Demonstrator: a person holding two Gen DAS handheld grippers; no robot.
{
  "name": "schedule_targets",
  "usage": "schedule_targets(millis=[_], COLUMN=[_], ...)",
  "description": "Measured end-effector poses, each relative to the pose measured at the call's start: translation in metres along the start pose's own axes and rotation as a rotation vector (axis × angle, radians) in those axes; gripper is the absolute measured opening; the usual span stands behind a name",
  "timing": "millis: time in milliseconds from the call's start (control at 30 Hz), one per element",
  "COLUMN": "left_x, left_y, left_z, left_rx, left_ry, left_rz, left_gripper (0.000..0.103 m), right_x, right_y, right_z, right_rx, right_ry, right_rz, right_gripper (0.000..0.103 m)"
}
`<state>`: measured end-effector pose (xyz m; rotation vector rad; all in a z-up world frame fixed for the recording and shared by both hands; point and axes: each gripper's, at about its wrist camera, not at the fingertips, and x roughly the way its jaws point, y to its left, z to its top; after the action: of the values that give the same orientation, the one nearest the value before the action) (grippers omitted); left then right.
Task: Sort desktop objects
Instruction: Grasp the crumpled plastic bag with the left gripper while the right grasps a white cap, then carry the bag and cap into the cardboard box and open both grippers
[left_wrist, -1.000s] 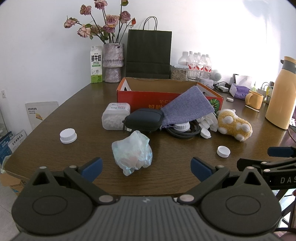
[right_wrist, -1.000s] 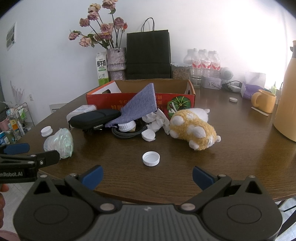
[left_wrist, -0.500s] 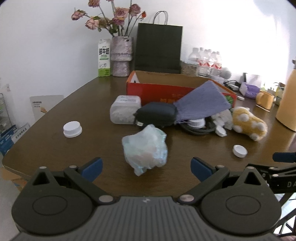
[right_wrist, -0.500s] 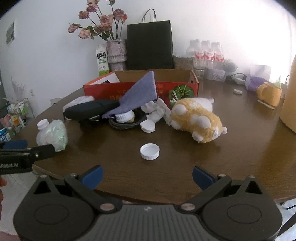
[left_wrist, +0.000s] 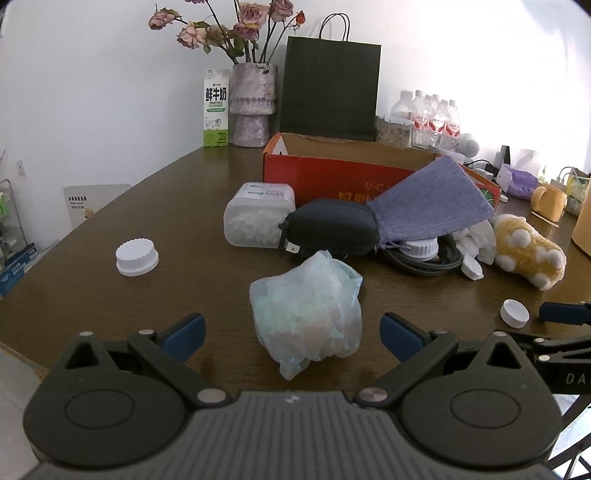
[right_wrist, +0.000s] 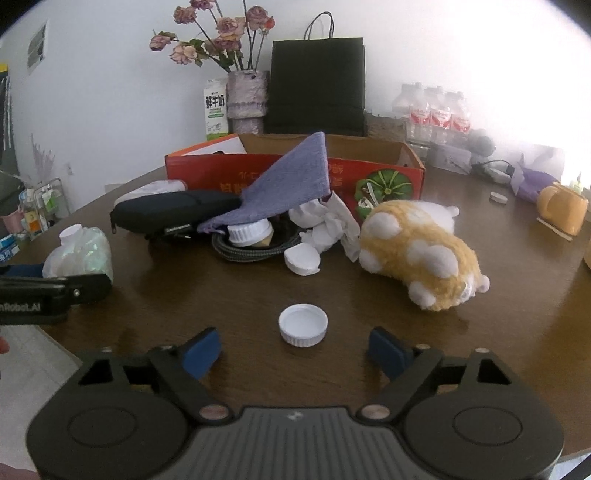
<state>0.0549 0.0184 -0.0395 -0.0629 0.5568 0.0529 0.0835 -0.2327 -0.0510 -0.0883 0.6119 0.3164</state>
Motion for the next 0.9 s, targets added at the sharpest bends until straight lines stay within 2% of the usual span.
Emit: schedule_targets(millis=[67,133,200,233,300,367,433,667,900], left_x=[0.002,0.004,0.006,0.006,0.005,0.005,0.004,-0.002,-0.011], left_y=[-0.001,-0.002,-0.002,-0.002,-0.002,-0.001,0.0,-0.002,-0.003], left_z=[0.001,0.001,0.001,0.0,-0.001,-0.001,-0.001,0.003,0.018], left_rx=[0.004,0.009,0.005,0.0,0.0,-0.005,-0.006,0.0,0.002], left_ry=[-0.001,0.005,0.013,0.021,0.018,0.017,0.016,-0.01,-0.042], left_rz=[-0.006,-0.005,-0.011,-0.022,-0.025,-0.032,-0.034,-0.04,-0.046], left_gripper=[0.099,0.09,0.07,0.066,0.056,0.052,0.05,0.046,0.046], right_x=[0.001,0.001,0.0,0.0,-0.001,-0.001,-0.002,-0.002,-0.012], right_y=[-0.001,-0.001,-0.001,0.0,0.0,0.001,0.001,0.001,0.0], right_z=[0.001,0.002,0.002,0.002,0.003,0.003,0.003,0.004,0.016], right_rx=[0.0,-0.002,-0.005,-0.008,-0.01,-0.014,-0.011,-0.004,-0.006], right_ry=[-0.005,-0.015,-0.018,-0.02,-0.02,-0.021,-0.022,-0.024,-0.068], right_rz=[0.0,0.001,0.002,0.003,0.004,0.003,0.008,0.011,0.018], right_gripper=[0.081,0.065,0.055,0.049,0.047,0.042,0.027,0.027,0.027])
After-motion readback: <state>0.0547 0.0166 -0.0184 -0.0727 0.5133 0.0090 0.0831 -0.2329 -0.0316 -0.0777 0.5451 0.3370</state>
